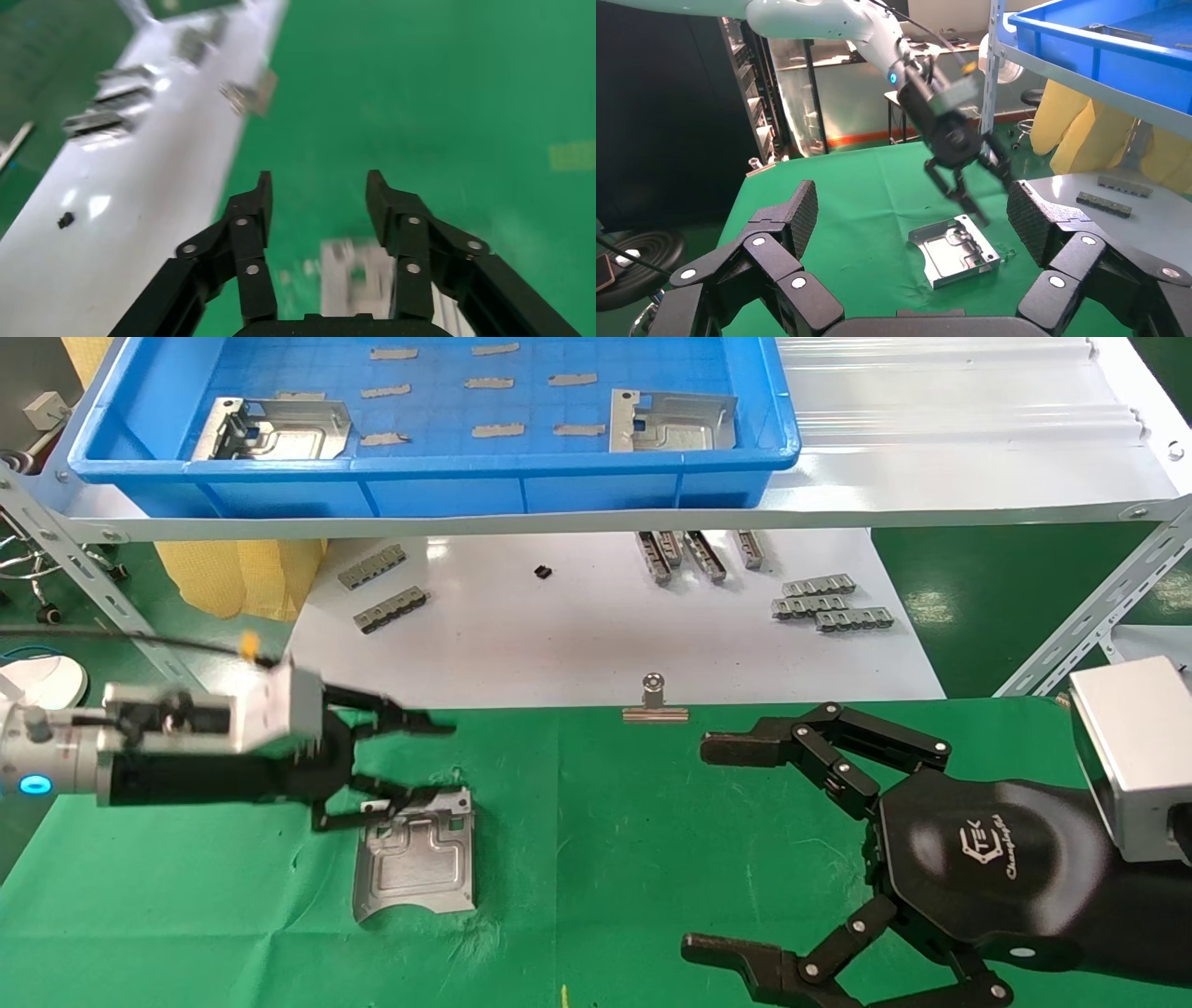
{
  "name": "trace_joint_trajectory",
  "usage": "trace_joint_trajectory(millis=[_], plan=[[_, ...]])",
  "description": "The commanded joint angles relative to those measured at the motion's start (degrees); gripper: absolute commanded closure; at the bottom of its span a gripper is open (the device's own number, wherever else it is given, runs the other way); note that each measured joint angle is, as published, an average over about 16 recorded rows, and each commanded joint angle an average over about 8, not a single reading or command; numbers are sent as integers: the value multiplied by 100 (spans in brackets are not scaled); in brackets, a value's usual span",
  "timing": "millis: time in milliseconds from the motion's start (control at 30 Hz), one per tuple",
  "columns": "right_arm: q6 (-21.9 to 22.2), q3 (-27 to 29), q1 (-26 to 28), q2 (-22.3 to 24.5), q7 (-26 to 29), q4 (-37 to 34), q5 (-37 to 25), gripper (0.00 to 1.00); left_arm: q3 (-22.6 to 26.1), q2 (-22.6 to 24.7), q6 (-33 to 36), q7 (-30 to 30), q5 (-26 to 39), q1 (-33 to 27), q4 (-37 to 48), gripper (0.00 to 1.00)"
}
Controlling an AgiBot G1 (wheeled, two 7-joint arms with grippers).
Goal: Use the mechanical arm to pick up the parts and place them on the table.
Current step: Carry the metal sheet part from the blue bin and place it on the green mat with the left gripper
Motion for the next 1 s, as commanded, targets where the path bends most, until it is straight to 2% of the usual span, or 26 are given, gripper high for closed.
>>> trace_joint_trajectory(millis=[33,200,500,1000], plan=[[0,0,0,0,0,0,0,0,-129,-15,107,-340,-207,40,47,0],[1,0,-1,1,-1,-1,1,0,-266,-55,152,-631,-436,113,57,0],[1,0,0,0,-1,-1,1,0,-257,-81,116,-573,-385,158,-80,0],[0,-2,1,1,-2,-3,2,0,-837,-603,-33,-1607,-883,998,-1747,0]])
